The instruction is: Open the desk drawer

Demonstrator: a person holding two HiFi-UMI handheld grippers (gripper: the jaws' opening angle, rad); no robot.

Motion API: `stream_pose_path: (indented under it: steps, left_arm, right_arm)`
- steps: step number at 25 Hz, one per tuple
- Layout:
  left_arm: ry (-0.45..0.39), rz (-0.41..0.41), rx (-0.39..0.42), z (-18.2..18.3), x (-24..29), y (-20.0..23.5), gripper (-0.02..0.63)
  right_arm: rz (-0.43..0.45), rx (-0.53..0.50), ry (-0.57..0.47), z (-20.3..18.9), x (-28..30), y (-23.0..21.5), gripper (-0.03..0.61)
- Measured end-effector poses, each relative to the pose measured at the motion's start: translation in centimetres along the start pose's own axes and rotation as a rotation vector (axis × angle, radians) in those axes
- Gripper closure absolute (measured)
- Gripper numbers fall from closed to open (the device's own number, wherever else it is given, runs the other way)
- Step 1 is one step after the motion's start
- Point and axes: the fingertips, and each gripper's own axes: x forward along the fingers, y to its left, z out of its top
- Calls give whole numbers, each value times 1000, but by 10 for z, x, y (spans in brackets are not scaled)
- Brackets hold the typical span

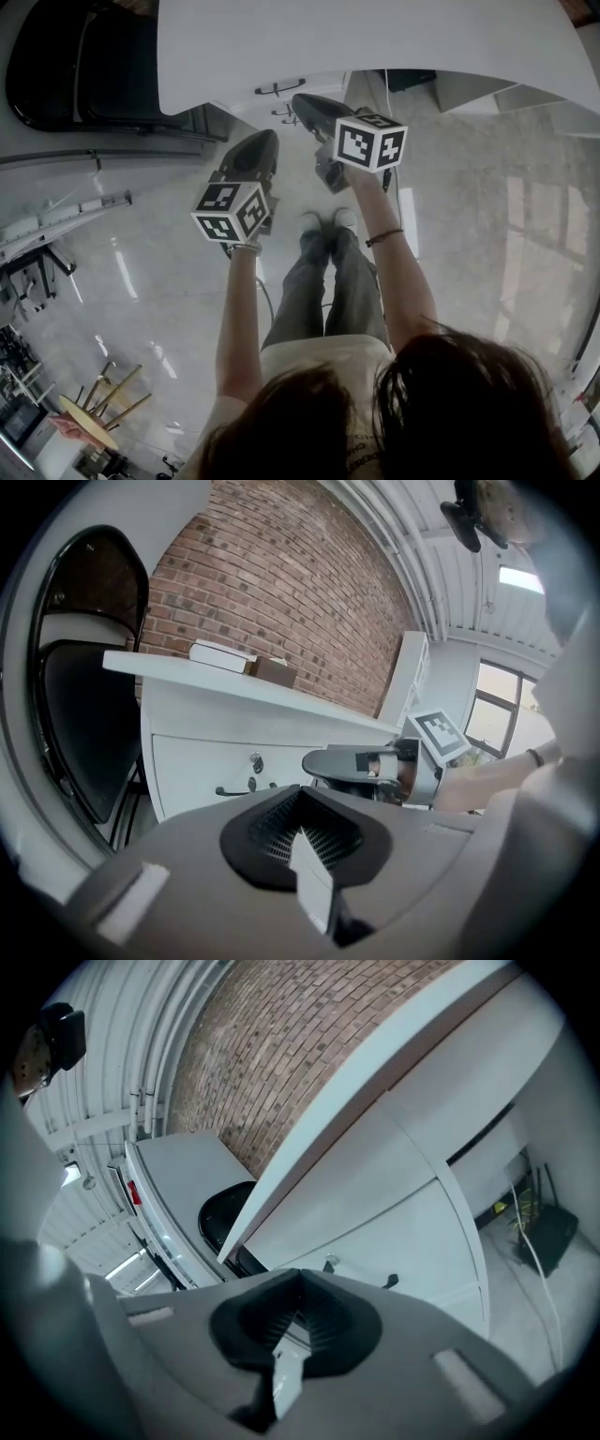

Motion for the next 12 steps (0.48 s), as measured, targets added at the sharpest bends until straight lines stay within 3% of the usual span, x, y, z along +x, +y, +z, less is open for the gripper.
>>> stream_pose_path:
  steps: [9, 12]
  left_arm:
    - [-5, 3, -5, -15, 16, 20, 614]
    - [-3, 7, -11, -21, 22, 26, 614]
  right_arm:
    - [-36, 201, -95, -17, 18, -37, 575]
    - [-58, 225, -98, -26, 25, -49, 575]
